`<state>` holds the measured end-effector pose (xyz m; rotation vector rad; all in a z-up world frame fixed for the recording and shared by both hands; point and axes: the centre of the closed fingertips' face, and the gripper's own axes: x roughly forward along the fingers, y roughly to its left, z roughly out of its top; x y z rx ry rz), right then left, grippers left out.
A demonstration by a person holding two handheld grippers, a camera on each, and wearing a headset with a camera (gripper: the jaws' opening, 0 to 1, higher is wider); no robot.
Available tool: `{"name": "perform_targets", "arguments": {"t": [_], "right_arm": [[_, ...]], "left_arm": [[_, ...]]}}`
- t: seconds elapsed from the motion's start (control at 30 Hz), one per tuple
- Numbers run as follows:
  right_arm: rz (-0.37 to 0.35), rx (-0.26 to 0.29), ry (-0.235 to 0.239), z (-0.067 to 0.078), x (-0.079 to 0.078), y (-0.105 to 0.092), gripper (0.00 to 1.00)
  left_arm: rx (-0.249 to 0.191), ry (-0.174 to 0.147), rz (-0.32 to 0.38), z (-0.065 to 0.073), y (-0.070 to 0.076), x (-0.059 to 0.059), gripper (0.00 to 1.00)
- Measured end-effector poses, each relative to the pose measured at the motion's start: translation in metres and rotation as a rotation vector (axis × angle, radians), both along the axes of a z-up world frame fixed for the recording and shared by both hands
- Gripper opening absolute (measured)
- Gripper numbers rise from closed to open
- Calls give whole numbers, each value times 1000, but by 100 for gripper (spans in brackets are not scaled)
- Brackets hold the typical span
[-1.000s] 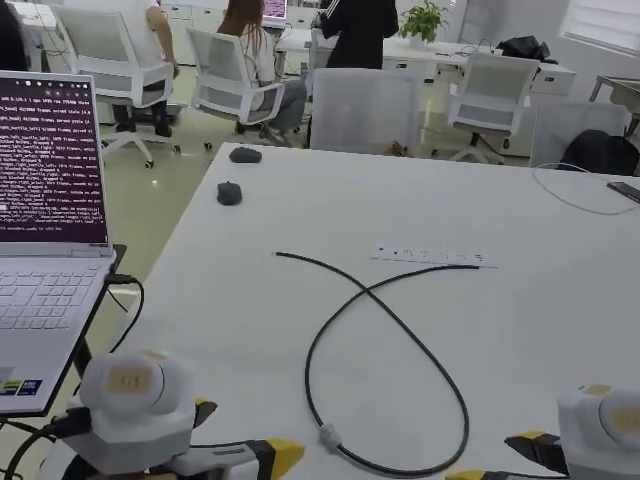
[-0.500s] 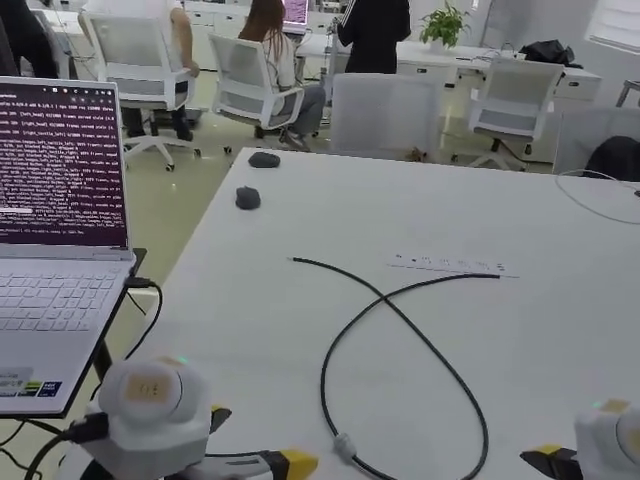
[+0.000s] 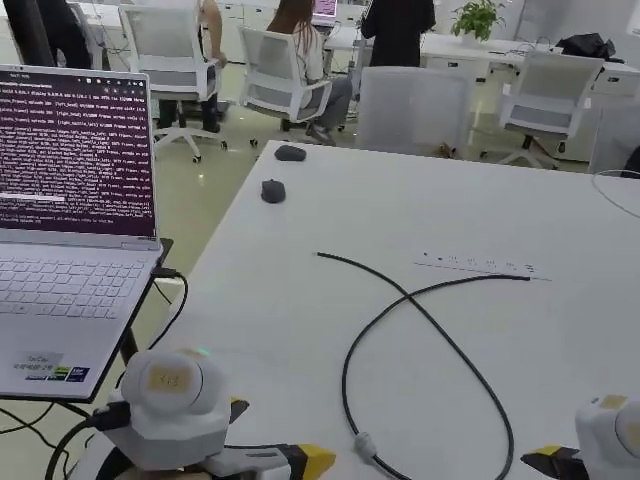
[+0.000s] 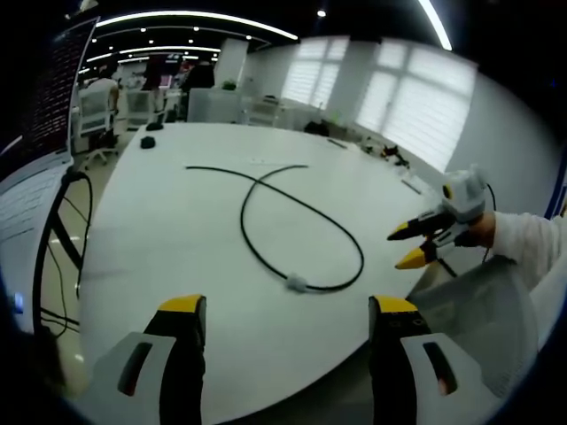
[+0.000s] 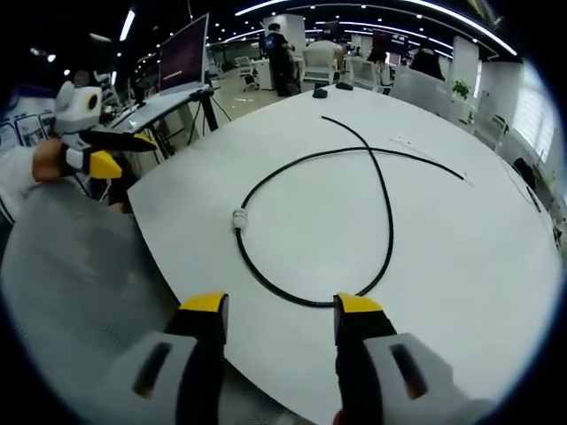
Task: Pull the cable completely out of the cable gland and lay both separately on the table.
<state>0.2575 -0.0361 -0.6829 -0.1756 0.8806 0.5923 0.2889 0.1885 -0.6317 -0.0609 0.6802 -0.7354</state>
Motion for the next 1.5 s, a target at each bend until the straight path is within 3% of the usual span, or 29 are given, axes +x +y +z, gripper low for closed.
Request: {"name": "perform_targets", "arguments": {"t": [0.4,0.6,0.83,1.33,1.5], "right_arm": [[85,0,16,-11,22,21,39],[66,62,41,-18,32,39,34],[71,83,66,-30,41,61,30],[97,66,109,-60,55,95,27],[94,76,113,-64,59,102,27]], "left_arm": [[2,0,25,0,5,3,75],[9,5,42,-2,9,5,75],[14,9,47,-4,10,6,75],[14,16,68,-6,14,7,75],[16,19,73,-6,15,8,75]]}}
